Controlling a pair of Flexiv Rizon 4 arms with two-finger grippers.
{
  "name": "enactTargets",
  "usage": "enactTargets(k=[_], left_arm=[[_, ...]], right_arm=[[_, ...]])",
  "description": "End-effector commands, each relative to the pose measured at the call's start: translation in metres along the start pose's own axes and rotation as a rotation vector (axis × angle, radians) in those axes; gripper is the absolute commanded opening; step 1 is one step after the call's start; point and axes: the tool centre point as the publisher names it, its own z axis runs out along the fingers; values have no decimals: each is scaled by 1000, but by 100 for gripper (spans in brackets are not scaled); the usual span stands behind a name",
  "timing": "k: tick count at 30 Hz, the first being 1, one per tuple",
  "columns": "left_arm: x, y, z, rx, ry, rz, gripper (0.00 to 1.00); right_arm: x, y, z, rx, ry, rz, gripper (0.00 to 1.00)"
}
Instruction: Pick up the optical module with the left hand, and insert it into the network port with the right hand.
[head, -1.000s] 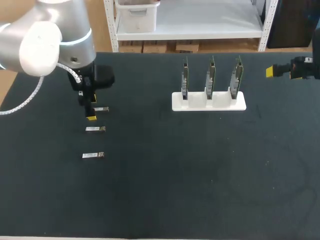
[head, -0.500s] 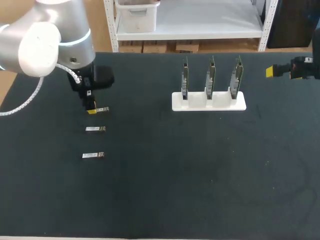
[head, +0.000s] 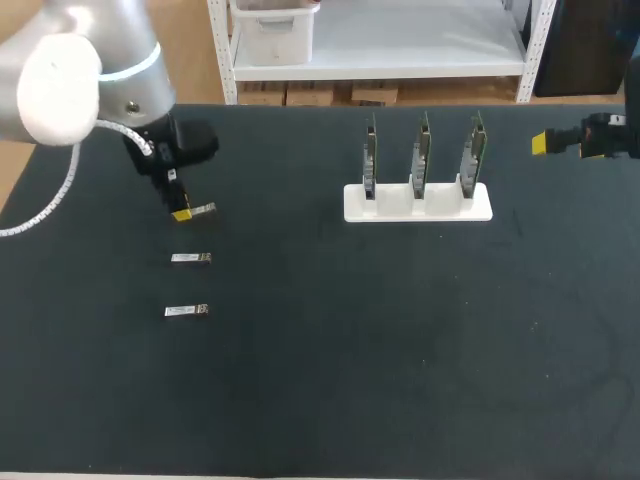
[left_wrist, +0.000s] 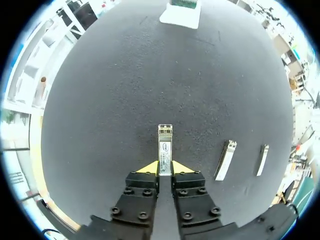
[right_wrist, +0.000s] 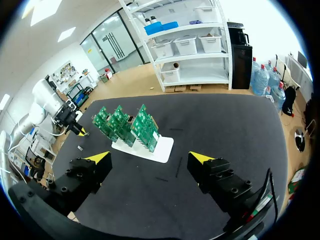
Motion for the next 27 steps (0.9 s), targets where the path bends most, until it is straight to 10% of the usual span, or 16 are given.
enactTargets(k=[1, 12, 27], left_arm=[[2, 7, -12, 0, -72, -48, 0], [-25, 40, -99, -122, -515, -231, 0], [-84, 40, -174, -261, -940, -81, 0]], right_arm=[[0, 1, -1, 2, 0, 1, 100], [0, 1, -1, 2, 0, 1, 100], [0, 1, -1, 2, 0, 1, 100]])
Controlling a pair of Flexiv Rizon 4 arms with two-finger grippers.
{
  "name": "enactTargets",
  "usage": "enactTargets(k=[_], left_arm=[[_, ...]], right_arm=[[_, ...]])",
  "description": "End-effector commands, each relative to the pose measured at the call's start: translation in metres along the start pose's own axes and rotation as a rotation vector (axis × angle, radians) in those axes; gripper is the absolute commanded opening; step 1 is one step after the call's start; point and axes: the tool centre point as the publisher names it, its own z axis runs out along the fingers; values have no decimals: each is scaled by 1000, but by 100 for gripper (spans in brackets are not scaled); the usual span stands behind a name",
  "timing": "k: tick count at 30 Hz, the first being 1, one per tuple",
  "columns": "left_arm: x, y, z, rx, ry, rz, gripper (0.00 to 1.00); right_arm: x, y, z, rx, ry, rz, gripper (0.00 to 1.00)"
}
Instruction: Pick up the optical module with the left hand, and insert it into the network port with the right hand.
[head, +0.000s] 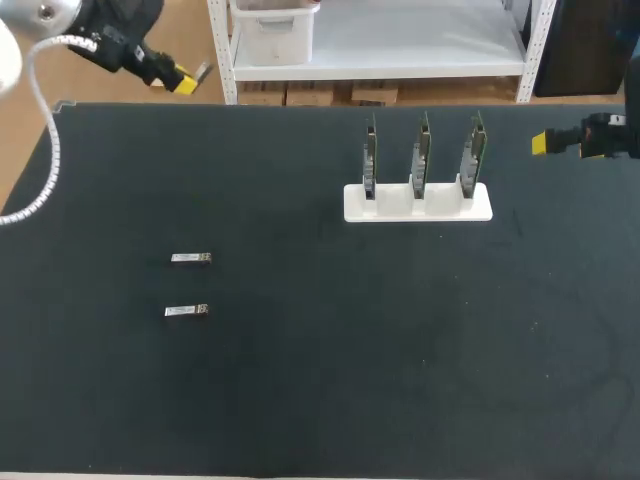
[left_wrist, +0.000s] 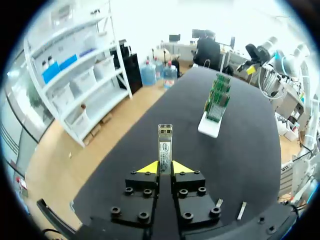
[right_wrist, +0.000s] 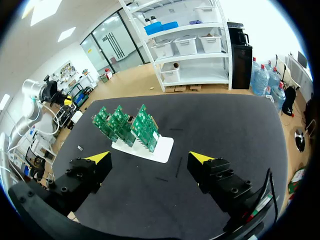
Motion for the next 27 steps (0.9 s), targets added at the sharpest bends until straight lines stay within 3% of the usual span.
enactTargets(k=[1, 8, 15, 27], left_arm=[[-12, -18, -1, -26, -342, 81, 0], [-54, -31, 16, 53, -410, 155, 0], [-92, -45, 36, 186, -476, 203, 0], [-132, -79, 63, 383, -550, 233, 0]], right_arm=[[0, 1, -1, 2, 0, 1, 100], [0, 1, -1, 2, 0, 1, 100], [0, 1, -1, 2, 0, 1, 100], [0, 1, -1, 2, 0, 1, 100]])
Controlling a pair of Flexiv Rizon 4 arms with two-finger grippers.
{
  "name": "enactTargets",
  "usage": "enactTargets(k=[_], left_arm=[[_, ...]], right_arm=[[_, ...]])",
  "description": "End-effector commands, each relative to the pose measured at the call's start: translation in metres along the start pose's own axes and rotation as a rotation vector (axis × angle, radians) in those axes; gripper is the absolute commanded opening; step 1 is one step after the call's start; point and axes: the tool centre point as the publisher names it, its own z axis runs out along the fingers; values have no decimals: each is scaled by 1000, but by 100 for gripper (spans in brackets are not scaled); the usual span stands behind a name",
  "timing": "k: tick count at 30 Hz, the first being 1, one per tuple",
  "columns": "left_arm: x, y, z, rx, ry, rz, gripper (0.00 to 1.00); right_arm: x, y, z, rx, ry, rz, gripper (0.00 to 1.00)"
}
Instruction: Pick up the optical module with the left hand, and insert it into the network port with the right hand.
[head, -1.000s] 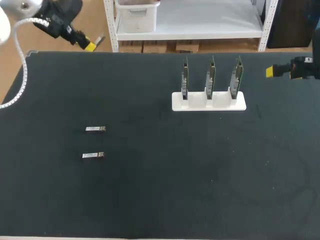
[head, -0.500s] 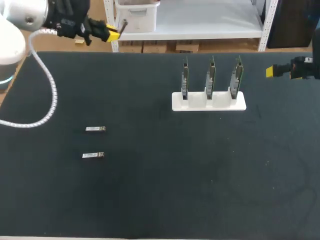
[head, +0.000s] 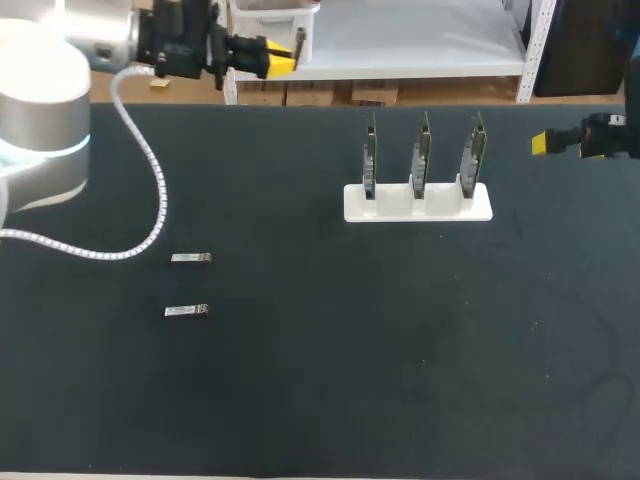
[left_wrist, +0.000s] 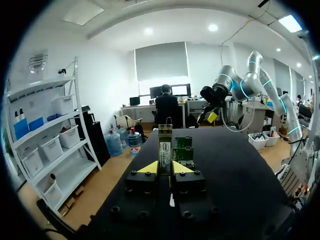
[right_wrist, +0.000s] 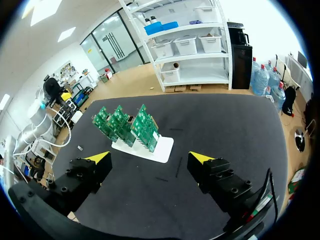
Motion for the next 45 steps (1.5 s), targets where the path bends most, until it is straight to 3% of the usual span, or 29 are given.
enactTargets(k=[1, 19, 27, 45], left_arm=[[-2, 7, 20, 107, -19, -16, 0], [-6, -16, 73, 231, -152, -77, 0], [-2, -23, 95, 241, -185, -113, 0], [6, -34, 97, 217, -226, -183, 0]], right_arm=[[0, 1, -1, 2, 0, 1, 100], [0, 1, -1, 2, 0, 1, 100], [0, 1, -1, 2, 0, 1, 100], [0, 1, -1, 2, 0, 1, 100]])
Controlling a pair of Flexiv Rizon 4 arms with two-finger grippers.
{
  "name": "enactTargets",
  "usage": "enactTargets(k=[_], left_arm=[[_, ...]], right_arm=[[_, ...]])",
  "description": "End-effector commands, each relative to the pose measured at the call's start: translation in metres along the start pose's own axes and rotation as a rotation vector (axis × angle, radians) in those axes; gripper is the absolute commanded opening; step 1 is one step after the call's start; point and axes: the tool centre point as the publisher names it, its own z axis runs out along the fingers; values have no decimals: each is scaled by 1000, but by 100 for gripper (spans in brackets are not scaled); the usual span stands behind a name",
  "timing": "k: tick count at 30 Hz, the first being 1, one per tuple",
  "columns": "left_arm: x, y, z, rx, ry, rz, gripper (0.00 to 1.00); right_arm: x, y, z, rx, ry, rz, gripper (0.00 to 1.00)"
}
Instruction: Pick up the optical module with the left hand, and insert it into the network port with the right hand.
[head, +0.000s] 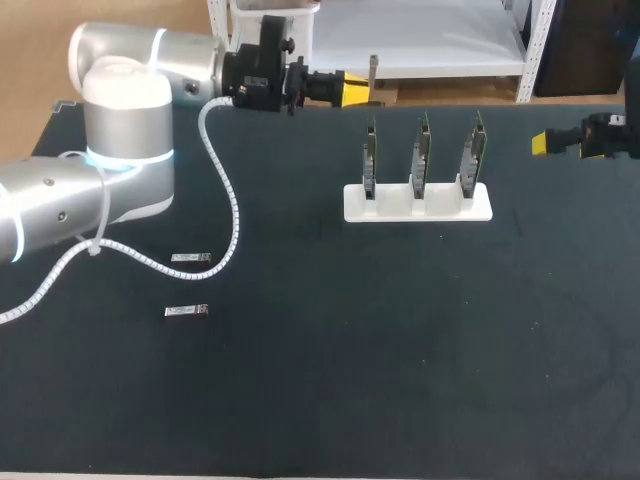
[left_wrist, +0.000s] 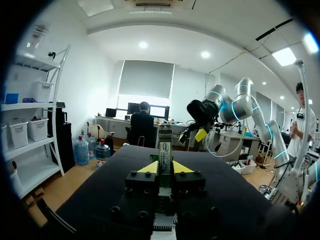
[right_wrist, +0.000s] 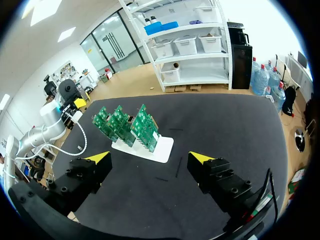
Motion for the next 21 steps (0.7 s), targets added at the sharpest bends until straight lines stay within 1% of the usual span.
enactTargets(k=[1, 9, 21], left_arm=[[3, -9, -2, -11, -11, -10, 0], [9, -17, 1, 4, -23, -21, 0], [17, -21, 2, 2, -20, -34, 0]], right_arm=[[0, 1, -1, 2, 0, 1, 100], [0, 1, -1, 2, 0, 1, 100], [0, 1, -1, 2, 0, 1, 100]])
